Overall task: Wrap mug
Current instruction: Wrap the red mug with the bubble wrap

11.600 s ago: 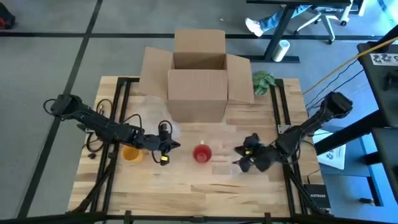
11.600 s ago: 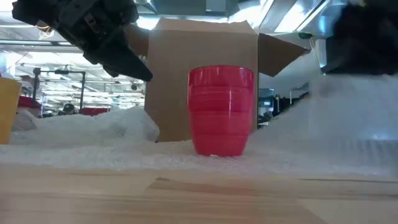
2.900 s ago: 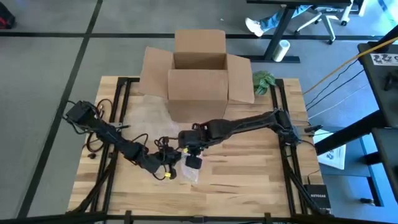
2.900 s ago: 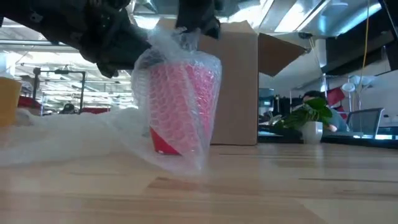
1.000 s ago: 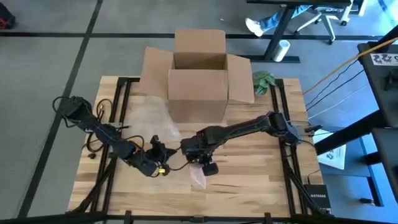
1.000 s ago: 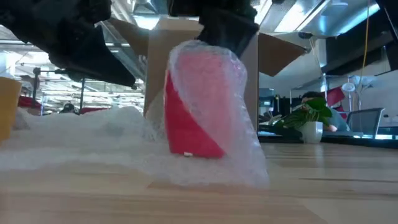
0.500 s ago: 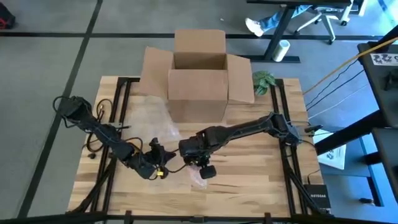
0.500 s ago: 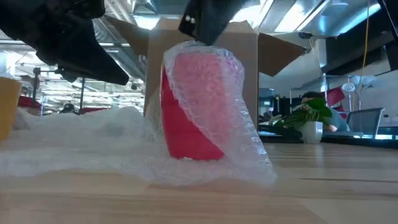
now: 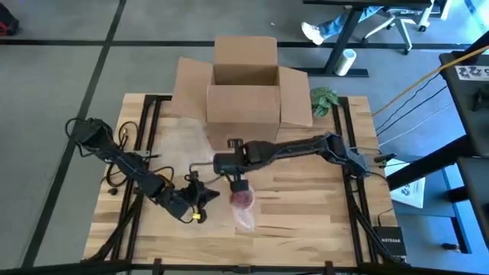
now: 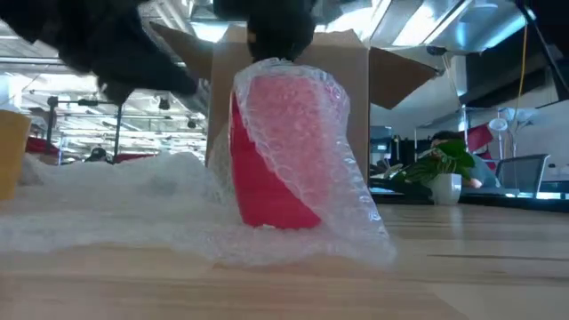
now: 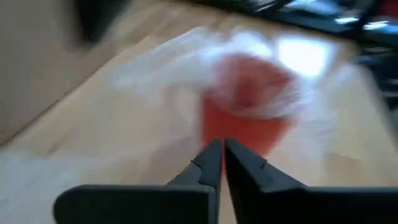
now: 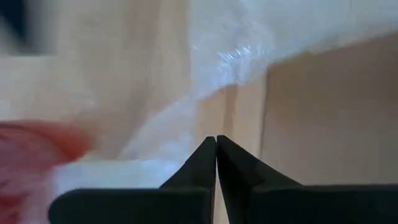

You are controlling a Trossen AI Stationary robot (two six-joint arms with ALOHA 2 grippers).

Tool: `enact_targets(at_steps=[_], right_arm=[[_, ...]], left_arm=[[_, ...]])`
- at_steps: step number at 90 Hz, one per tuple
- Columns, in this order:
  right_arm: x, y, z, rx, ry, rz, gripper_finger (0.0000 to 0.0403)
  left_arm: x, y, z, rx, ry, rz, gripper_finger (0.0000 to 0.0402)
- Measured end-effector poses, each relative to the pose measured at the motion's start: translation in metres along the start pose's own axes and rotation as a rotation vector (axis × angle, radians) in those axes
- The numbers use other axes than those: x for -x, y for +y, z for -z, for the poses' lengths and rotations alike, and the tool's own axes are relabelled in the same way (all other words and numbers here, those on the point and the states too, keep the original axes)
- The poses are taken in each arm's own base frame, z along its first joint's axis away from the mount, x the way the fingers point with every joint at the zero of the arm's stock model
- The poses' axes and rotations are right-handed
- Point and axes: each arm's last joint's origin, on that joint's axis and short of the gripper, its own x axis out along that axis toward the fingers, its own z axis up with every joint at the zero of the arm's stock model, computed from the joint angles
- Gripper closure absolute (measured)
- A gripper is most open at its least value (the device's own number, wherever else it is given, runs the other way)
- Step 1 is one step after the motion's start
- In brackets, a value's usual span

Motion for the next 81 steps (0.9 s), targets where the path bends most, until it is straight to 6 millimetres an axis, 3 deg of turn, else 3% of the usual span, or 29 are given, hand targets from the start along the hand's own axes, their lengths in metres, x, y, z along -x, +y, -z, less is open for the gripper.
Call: enact_targets(at_steps=[11,23,62,81], right_arm=[[-0.012,-0.012,0.002,-0.033,0.021,-0.140,0.0403],[-0.019,-0.011,0.003,-0.035,0.033,-0.217,0.0403],[-0.015,-0.001,0.011,-0.039,0.111,-0.391,0.0403],[-0.006,0.015,0.011,-0.025,0.114,-0.479,0.0403]], left_arm=[[-0.003,0.001,-0.005,-0.031,-0.011,0.044,0.0402],[-0.014,0.006,-0.005,-0.033,0.023,0.081,0.0402],[-0.039,0.013,-0.002,-0.048,0.013,0.166,0.0402],[-0.041,0.012,0.001,-0.023,0.021,0.166,0.0402]])
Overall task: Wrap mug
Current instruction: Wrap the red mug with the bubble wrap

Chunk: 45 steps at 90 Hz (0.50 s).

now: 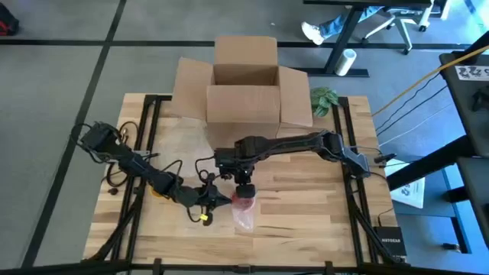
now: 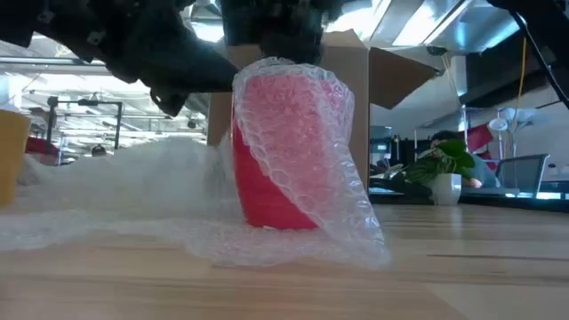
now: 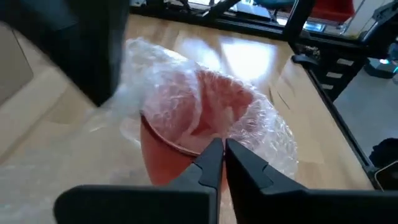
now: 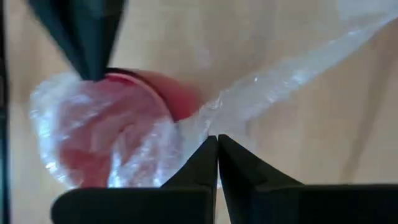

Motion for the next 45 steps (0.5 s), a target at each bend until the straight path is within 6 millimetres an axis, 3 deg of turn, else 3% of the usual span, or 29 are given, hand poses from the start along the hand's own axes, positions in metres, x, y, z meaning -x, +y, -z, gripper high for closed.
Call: enact_targets(at_steps=[29,45], right_arm=[[0.001,0.015,-0.001,0.034,-0.019,-0.007,0.0403],[0.019,0.025,-0.003,0.057,-0.091,-0.026,0.0403]], left_arm=[[0.000,0.001,0.000,0.003,0.004,-0.002,0.0402],[-0.002,0.005,-0.001,0.022,0.001,-0.023,0.0402]])
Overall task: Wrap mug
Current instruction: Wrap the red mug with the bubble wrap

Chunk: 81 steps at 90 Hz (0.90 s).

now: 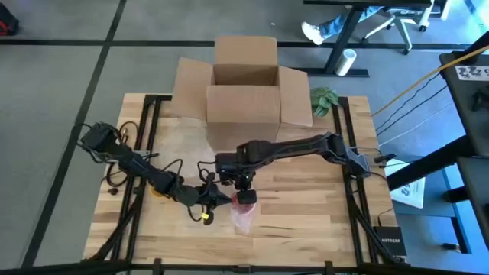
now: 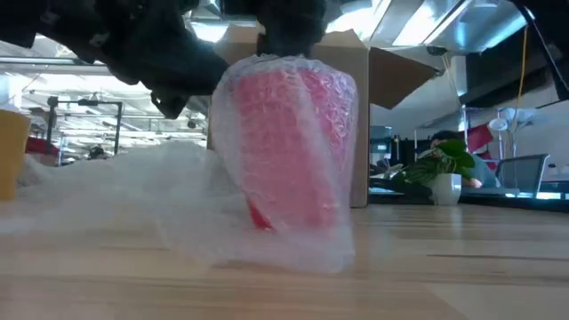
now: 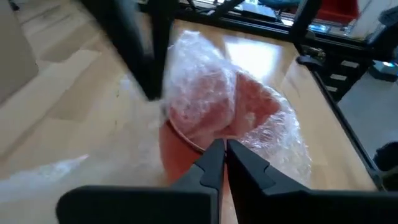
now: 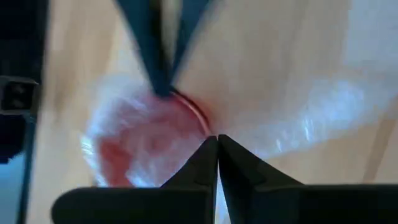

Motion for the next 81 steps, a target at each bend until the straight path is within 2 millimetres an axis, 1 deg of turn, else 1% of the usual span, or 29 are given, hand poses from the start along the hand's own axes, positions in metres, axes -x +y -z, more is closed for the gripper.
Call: enact_targets(at_steps=[8,14,30,43,53,61,69,81], right_arm=[[0.002,0.005,0.001,-0.003,0.003,-0.039,0.0403],[0.000,0.009,0.005,-0.010,0.048,-0.061,0.0403],[-0.003,0.018,0.006,0.010,0.067,-0.020,0.0403],[-0.006,0.023,0.006,0.015,0.066,0.003,0.0403],[-0.021,0.023,0.009,0.024,0.065,0.008,0.0403],[-0.034,0.020,0.015,0.016,0.093,0.008,0.0403],[-0.047,0.016,0.021,0.014,0.101,0.008,0.0403],[-0.061,0.012,0.029,-0.002,0.121,0.009,0.0403]], left_arm=[[-0.001,0.002,-0.001,0.003,-0.002,-0.010,0.0402],[-0.001,0.003,-0.001,0.003,0.000,-0.008,0.0402],[-0.001,0.004,-0.001,-0.028,0.000,-0.022,0.0402],[0.006,0.001,-0.003,-0.078,-0.013,-0.061,0.0402],[0.019,-0.001,-0.006,-0.094,0.001,-0.116,0.0402],[0.030,-0.003,-0.005,-0.105,0.033,-0.159,0.0402],[0.042,-0.007,-0.008,-0.092,0.023,-0.178,0.0402],[0.051,-0.012,-0.004,-0.095,0.030,-0.192,0.0402]])
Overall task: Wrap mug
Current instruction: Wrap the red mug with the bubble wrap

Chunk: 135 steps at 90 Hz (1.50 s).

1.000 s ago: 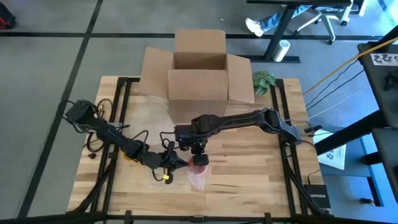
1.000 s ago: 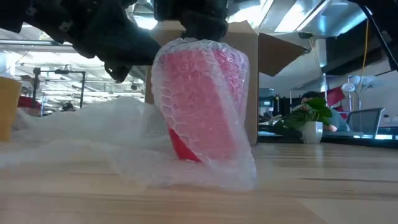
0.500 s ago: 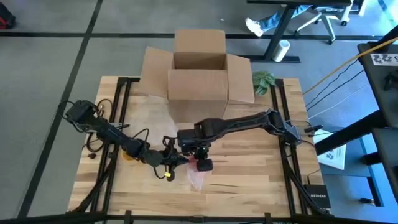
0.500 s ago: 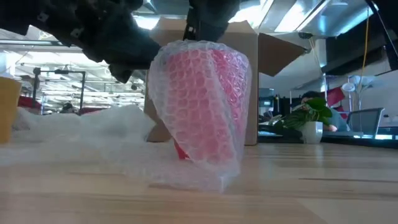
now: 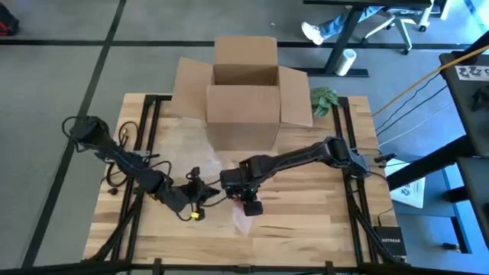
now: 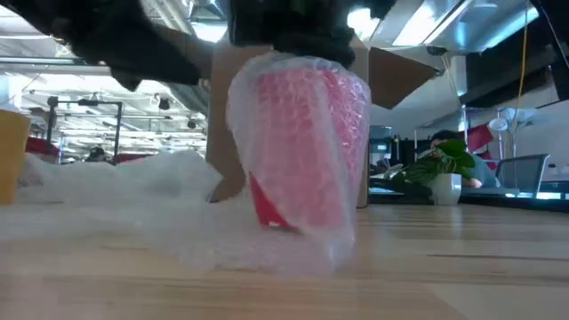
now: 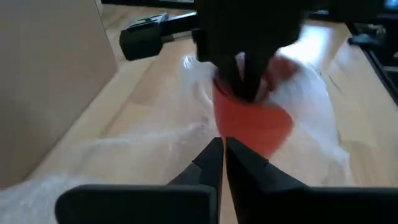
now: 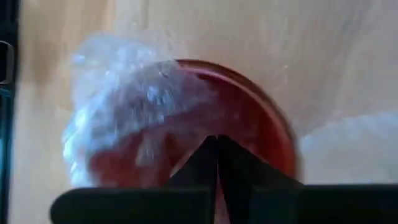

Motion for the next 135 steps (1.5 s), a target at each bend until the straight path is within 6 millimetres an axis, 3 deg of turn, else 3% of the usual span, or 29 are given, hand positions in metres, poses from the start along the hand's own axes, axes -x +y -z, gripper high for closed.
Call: enact_targets(at_steps=[18,80,92,109,135], right_arm=[[-0.010,-0.001,0.014,-0.062,0.110,0.019,0.0403],[-0.001,0.004,0.051,-0.126,0.498,0.258,0.0403],[0.004,0.007,0.049,-0.118,0.461,0.259,0.0403],[0.032,0.022,0.041,-0.126,0.321,0.228,0.0403],[0.060,0.046,0.046,-0.185,0.232,0.204,0.0403]], left_arm=[[0.004,0.000,0.008,0.043,0.039,-0.040,0.0402],[0.005,0.007,0.018,0.094,0.122,-0.098,0.0402],[0.006,0.009,0.021,0.100,0.138,-0.111,0.0402],[0.006,0.009,0.021,0.094,0.142,-0.113,0.0402],[0.008,0.012,0.029,0.063,0.205,-0.119,0.0402]])
